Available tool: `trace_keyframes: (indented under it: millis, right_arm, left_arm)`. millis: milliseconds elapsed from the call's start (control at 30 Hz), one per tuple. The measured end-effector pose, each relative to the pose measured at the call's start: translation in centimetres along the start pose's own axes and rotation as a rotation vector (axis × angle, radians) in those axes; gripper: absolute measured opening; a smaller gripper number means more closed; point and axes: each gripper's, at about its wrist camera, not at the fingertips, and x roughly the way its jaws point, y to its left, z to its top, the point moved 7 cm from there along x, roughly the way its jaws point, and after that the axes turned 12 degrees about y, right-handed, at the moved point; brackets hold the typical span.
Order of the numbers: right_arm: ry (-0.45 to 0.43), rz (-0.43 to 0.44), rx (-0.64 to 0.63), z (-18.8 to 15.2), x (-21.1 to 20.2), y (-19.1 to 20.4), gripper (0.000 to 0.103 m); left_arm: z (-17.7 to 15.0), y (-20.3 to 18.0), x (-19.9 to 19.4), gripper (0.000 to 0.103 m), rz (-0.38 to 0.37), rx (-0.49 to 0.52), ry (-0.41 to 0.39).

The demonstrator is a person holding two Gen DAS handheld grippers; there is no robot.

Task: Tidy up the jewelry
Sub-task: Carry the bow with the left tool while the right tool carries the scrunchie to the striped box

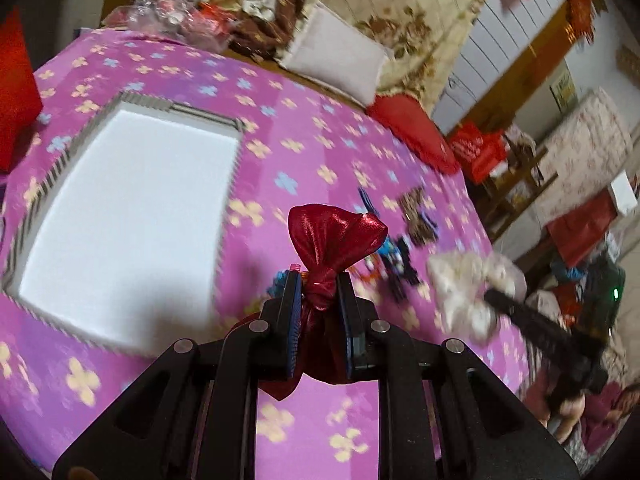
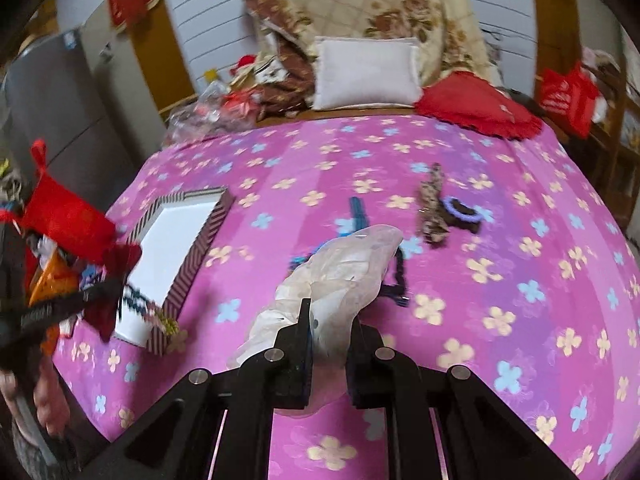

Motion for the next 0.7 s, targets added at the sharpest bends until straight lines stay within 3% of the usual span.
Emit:
trace_keyframes:
  millis: [267,400,433,533,700]
  right_arm:
    - [0.05,-0.004,-0.152,3.6,3.7,8.8,0.012]
    - [0.052,0.006,-0.22,5.2,5.3,12.9,0.012]
    - [0.056,0.016,-0.232,5.3,5.6,13.8,0.012]
    - [0.056,0.044,-0.261,5.4,6.1,15.8,0.012]
    - [0.045,0.033,-0.297,4.4,6.6,17.1,0.012]
  left_arm:
    - [5.9,8.3,0.2,0.016,-0.008,-0.107,-0.065]
    - [7.3,12.1,0.8,0.016,-0.005,-0.165,-0.072]
    - [7.3,12.9,0.9,0.016,-0.033,-0.18,-0.067]
    - [6.8,12.4,0.3,0.016,-0.216,-0.156,-0.041]
    - [5.9,8.7,-1.8,0.016,-0.276,0.008,-0.052]
